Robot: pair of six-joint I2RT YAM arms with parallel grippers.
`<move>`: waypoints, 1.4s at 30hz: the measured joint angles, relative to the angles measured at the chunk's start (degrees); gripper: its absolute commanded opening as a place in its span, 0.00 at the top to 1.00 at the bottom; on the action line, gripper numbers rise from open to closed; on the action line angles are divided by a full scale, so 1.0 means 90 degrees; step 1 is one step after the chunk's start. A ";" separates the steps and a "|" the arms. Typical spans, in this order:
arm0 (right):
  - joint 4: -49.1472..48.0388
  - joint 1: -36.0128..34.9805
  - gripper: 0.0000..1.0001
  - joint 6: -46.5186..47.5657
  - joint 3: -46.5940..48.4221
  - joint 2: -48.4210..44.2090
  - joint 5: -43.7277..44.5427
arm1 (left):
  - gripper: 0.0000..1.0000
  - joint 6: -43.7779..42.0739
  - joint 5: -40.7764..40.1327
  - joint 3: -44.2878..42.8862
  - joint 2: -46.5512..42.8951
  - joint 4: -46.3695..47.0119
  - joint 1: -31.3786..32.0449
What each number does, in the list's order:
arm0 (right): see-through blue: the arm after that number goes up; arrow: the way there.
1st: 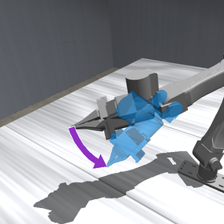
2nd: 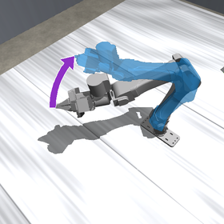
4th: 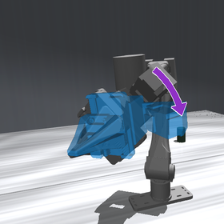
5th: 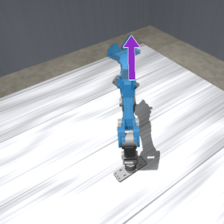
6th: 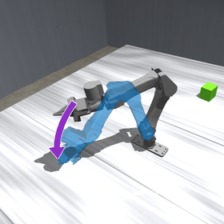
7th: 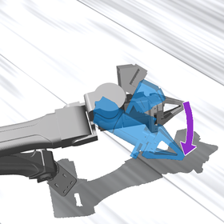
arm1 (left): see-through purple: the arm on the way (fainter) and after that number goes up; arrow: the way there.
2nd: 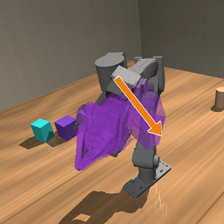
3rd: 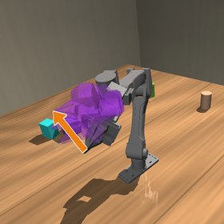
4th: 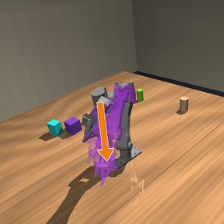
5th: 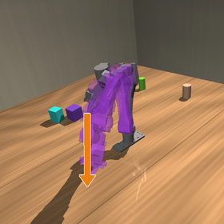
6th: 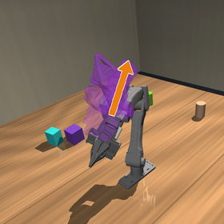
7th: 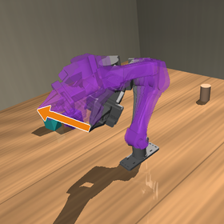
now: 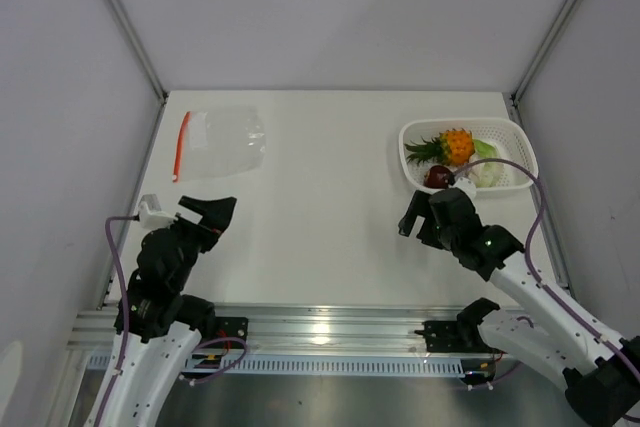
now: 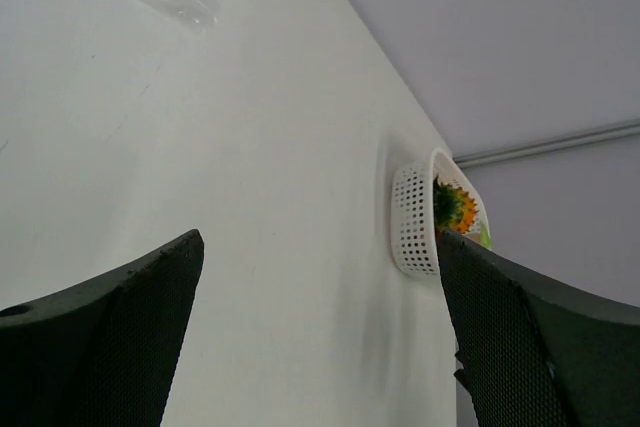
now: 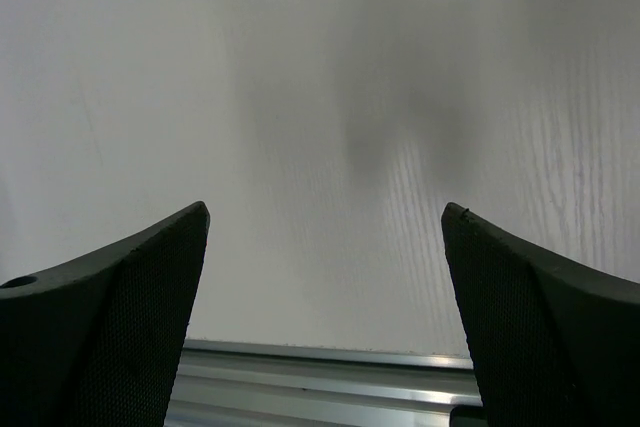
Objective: Place the food in the zip-top bag and seal the zipper
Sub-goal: Move the zipper food storage bag to the center of the board.
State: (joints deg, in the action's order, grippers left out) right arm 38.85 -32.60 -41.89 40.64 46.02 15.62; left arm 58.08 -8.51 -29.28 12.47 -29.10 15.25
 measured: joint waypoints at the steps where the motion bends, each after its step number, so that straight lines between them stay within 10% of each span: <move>1: -0.0049 -0.0058 0.01 0.0044 0.0000 0.0172 -0.0070 | 0.01 0.0036 -0.0022 0.0000 0.0027 -0.0146 0.0002; 12: -0.0930 -0.1557 0.01 0.0729 0.0845 0.1858 -0.0282 | 0.00 -0.0308 0.0469 0.0233 -0.0656 -0.0041 0.0000; 29: -0.4925 -0.1622 0.05 0.0092 0.2958 0.6538 -0.1183 | 0.00 -0.0260 -0.0466 -0.0899 -0.0338 -0.1671 0.0002; 42: -0.5948 -0.1622 0.14 -0.0680 0.5549 0.9542 -0.1226 | 0.01 0.0063 -0.1809 -0.1583 -0.0211 -0.2812 0.0002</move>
State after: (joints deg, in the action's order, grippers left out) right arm -14.68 -47.20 -48.01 90.59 131.90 4.58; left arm 58.65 -24.80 -43.53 10.57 -54.41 15.27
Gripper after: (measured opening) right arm 0.881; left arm 0.994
